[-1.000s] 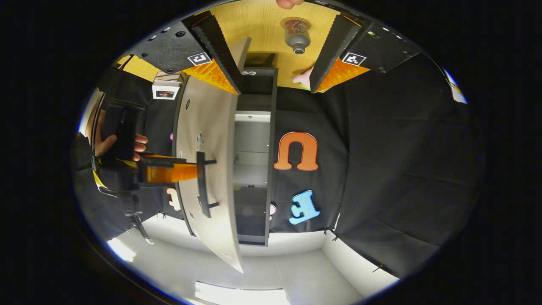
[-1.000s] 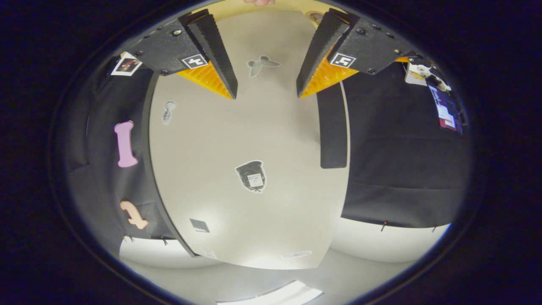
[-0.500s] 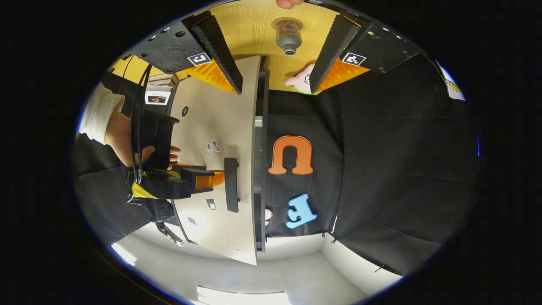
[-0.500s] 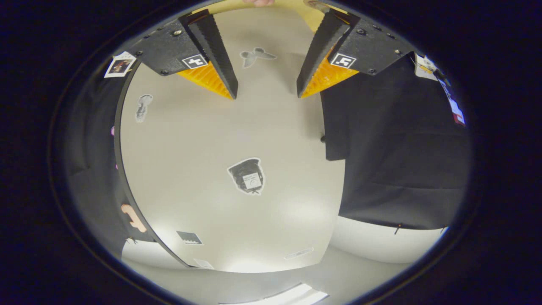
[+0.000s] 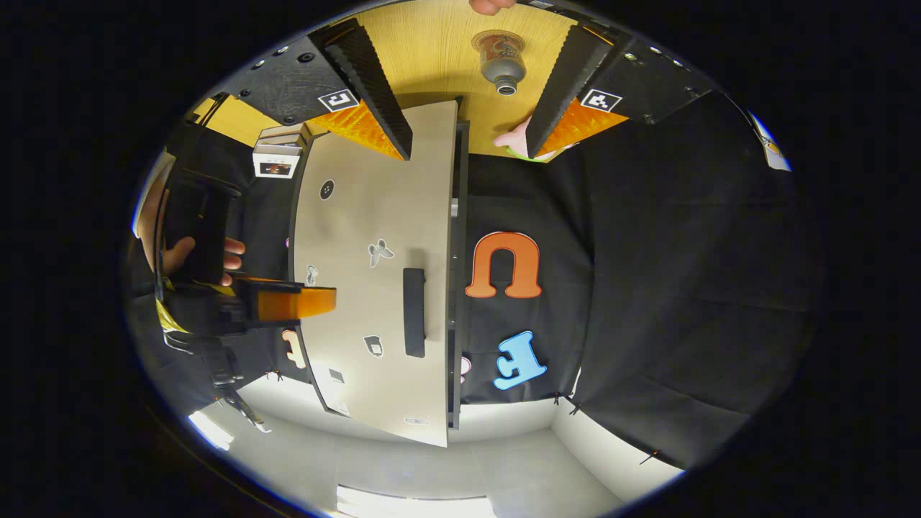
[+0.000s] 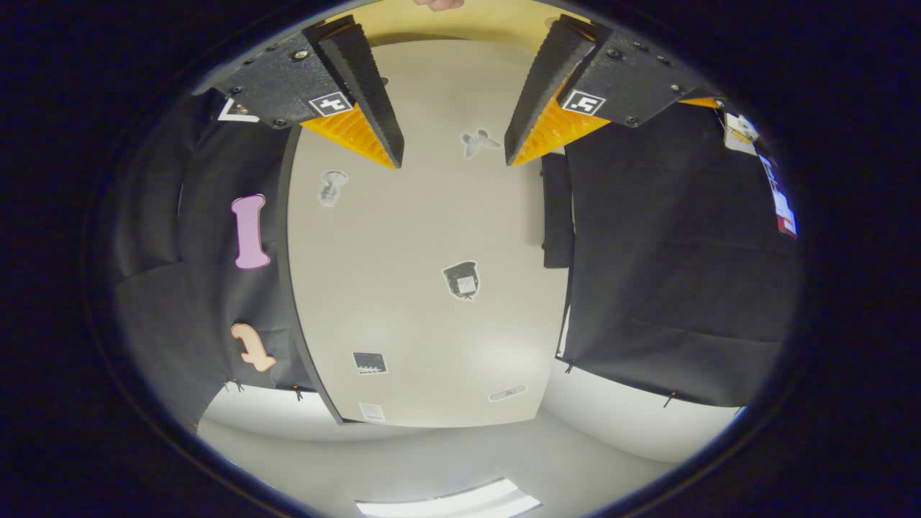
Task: Open the cabinet door with the right hand, grasp the bottle in the cabinet with the left hand and place it on the coaster, then close the cabinet door with the right hand.
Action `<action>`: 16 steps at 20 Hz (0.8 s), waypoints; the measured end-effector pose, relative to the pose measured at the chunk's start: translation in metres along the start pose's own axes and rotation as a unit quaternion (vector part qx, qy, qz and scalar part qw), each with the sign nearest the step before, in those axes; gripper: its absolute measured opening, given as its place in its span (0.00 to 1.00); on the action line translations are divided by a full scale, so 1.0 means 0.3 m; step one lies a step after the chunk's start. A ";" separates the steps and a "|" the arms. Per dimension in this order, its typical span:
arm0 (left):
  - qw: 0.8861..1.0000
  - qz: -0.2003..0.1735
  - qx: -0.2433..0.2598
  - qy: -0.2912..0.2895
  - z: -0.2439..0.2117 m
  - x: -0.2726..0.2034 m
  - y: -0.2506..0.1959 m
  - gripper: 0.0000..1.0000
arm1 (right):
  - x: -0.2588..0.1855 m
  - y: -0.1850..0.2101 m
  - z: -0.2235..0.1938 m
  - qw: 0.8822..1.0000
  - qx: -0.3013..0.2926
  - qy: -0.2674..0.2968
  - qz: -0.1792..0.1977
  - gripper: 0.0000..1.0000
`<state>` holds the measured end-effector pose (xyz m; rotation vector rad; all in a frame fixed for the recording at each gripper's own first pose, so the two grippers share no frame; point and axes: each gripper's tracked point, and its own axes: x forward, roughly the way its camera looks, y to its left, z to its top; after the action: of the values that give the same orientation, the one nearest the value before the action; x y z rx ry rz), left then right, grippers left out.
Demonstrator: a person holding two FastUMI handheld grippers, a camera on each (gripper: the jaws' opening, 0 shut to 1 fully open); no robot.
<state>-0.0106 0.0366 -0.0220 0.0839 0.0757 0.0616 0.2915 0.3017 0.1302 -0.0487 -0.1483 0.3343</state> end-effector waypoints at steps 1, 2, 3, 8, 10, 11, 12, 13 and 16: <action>1.000 -0.005 0.002 -0.001 0.003 -0.001 -0.016 0.96 | -0.058 -0.027 -0.018 1.000 -0.004 0.002 -0.011 0.91; 1.000 -0.012 0.005 -0.003 0.006 0.000 -0.038 0.96 | -0.111 -0.057 -0.035 1.000 -0.007 0.004 -0.023 0.91; 1.000 -0.018 0.008 -0.003 0.011 0.000 -0.058 0.96 | -0.170 -0.088 -0.049 0.999 -0.009 0.005 -0.035 0.91; 0.999 -0.044 0.005 -0.018 0.042 -0.002 -0.148 0.95 | -0.408 -0.224 -0.095 0.995 0.015 0.005 -0.094 0.91; 0.999 -0.049 0.004 -0.018 0.043 -0.008 -0.171 0.95 | -0.477 -0.293 -0.125 0.992 0.025 0.011 -0.124 0.91; 0.999 -0.050 0.003 -0.019 0.043 -0.010 -0.178 0.95 | -0.516 -0.329 -0.147 0.990 0.028 0.013 -0.141 0.91; 0.999 -0.051 0.004 -0.020 0.044 -0.011 -0.185 0.95 | -0.549 -0.370 -0.168 0.987 0.026 0.013 -0.160 0.91; 0.999 -0.050 0.005 -0.020 0.045 -0.011 -0.189 0.95 | -0.579 -0.409 -0.189 0.984 0.025 0.016 -0.178 0.91; 0.999 -0.049 0.010 -0.018 0.043 -0.016 -0.194 0.95 | -0.625 -0.452 -0.238 0.979 0.023 0.035 -0.199 0.91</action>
<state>-0.0110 -0.0227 -0.0139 0.1017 0.0433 -0.0378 0.1711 0.1102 0.0438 0.0156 -0.0783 -0.0637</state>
